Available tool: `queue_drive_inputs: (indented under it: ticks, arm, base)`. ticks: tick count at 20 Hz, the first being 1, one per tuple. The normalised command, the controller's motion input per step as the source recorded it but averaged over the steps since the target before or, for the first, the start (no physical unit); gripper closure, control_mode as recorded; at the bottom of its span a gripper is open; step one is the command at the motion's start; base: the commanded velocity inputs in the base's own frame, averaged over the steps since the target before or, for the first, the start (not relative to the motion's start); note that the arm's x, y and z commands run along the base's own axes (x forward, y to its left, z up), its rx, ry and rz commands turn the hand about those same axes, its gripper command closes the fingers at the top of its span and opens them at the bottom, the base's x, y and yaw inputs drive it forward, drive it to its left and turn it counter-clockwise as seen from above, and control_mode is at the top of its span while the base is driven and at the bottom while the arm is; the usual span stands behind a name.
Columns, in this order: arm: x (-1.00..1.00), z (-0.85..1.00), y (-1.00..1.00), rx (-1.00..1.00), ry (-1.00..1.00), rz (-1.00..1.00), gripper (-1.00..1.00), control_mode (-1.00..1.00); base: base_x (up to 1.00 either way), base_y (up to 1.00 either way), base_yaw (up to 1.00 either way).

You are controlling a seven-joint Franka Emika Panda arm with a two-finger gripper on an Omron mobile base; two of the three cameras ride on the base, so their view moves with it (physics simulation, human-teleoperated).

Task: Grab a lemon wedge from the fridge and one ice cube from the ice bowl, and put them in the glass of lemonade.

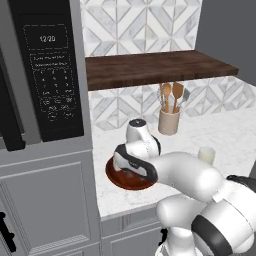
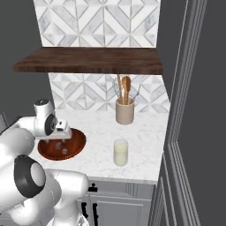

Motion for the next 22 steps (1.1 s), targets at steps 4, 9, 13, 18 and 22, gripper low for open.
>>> queue_drive_inputs:
  ticks: [4, 9, 13, 18, 22]
  arm:
    - [0.14, -0.28, 0.00, 0.00, 0.04, 0.01, -1.00, -1.00]
    - [0.09, -0.30, 0.00, 0.00, 0.01, 0.01, -1.00, -1.00]
    - [0.16, -0.24, 0.00, 0.00, 0.01, 0.00, -1.00, -1.00]
    - [0.18, -0.25, 0.00, 0.00, 0.00, 0.00, -1.00, -1.00]
    - [0.16, -0.24, 0.00, 0.00, 0.02, 0.00, -1.00, -1.00]
  base:
    - [0.00, 0.00, 0.00]
    - [0.00, 0.00, 0.00]
    - [0.00, 0.00, 0.00]
    - [0.00, 0.00, 0.00]
    - [0.00, 0.00, 0.00]
